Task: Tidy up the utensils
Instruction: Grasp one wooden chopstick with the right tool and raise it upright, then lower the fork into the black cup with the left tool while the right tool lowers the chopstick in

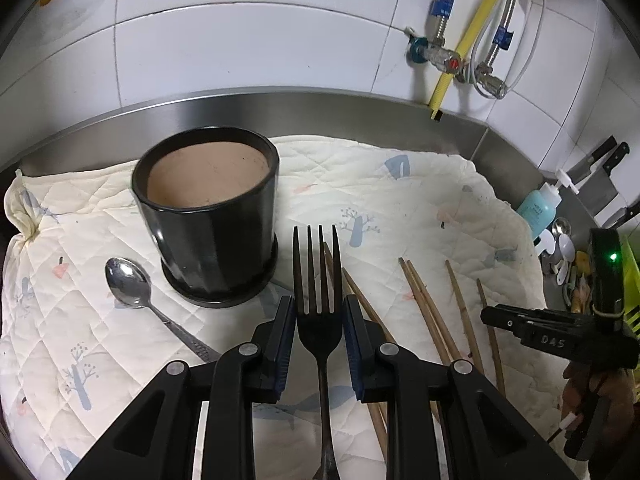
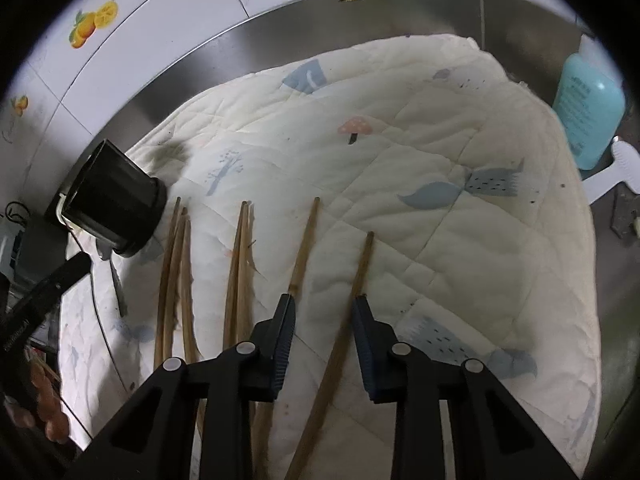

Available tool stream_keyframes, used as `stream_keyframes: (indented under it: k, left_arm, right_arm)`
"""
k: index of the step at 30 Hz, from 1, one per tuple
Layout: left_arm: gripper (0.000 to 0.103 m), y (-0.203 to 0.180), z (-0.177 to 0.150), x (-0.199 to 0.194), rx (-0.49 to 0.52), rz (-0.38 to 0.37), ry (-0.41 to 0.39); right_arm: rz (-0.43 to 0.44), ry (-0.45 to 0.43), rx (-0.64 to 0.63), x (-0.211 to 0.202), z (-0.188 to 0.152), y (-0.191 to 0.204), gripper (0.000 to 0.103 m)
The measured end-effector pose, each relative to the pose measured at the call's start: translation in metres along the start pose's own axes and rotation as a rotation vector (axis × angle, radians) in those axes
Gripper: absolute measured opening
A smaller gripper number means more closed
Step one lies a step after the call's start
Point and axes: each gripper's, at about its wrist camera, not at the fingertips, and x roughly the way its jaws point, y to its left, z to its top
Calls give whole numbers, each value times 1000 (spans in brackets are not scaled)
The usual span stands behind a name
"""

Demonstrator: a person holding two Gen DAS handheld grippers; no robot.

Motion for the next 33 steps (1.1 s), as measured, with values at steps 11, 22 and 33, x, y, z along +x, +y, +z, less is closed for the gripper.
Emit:
stream_keyframes:
  k: [11, 22, 33]
  left_arm:
    - [25, 11, 0, -35, -1, -14, -48]
    - [25, 25, 4, -69, -11, -11, -101]
    - [25, 38, 19, -100, -15, -7, -157]
  right_arm:
    - [-103, 31, -48, 17, 4, 8, 11]
    - [-34, -83, -145, -28, 4, 42, 9]
    - [49, -199, -214, -79, 20, 74, 8]
